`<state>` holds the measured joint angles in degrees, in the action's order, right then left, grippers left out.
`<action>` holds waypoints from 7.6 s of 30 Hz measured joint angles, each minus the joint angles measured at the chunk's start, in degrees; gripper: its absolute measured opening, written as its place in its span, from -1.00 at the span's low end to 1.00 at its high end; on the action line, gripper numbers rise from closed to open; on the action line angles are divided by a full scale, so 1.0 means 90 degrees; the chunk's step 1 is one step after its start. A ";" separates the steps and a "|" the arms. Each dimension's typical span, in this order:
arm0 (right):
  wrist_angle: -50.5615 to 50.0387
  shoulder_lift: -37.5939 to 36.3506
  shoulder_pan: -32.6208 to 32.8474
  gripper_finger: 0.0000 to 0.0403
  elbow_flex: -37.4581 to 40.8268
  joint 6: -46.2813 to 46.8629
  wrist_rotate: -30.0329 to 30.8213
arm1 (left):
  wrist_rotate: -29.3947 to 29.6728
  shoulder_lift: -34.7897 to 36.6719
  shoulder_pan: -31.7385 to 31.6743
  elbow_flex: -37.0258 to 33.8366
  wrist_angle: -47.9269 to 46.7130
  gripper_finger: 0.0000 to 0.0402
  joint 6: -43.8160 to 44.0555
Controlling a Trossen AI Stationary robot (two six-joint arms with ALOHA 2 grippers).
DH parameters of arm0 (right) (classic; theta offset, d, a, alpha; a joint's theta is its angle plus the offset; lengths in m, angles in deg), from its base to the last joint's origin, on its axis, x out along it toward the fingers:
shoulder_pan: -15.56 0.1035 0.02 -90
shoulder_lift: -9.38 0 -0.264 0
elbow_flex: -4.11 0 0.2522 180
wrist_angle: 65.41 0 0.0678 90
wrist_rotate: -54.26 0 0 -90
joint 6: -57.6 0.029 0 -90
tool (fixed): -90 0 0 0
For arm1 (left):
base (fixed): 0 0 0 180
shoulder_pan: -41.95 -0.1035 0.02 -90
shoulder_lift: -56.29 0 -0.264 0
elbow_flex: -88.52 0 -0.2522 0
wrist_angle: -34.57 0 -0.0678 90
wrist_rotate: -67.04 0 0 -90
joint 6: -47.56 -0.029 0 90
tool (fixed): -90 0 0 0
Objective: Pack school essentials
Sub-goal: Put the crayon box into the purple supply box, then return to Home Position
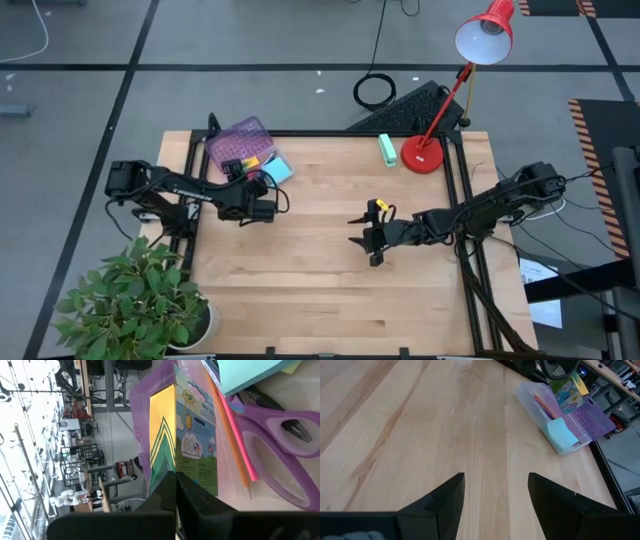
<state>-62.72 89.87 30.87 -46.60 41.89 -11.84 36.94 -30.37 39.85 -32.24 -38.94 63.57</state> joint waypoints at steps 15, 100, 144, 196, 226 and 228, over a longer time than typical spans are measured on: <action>-0.0006 0.0000 0.0000 0.05 0.0000 -0.0001 0.0000 | -0.0529 0.0000 -0.0083 -0.0052 0.0368 -1.00 0.0020; -0.0047 0.0000 -0.0114 0.05 0.0005 -0.0003 -0.0017 | -0.3057 0.0784 -0.1661 0.0645 0.0406 0.54 0.1347; -0.0055 0.0000 -0.0109 0.05 0.0005 0.0020 -0.0024 | -0.2981 0.0782 -0.1990 0.0283 0.0415 -0.18 -0.0175; -0.0049 0.0000 -0.0107 0.05 0.0005 0.0010 -0.0027 | -0.2749 0.0787 -0.1560 0.0349 0.1844 0.10 0.1414; -0.0461 -0.2314 -0.0382 -0.99 0.0184 -0.0335 -0.0189 | -0.4775 0.5076 -0.0237 -0.2023 0.7225 -0.98 -0.2300; -0.0310 -0.2559 -0.0469 -1.00 0.0397 -0.0361 -0.0189 | -0.5008 0.5277 -0.0205 -0.2305 0.7257 -0.97 -0.2264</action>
<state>-65.51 66.83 26.65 -43.03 38.64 -13.54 -8.14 17.13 38.01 -52.99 26.37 43.20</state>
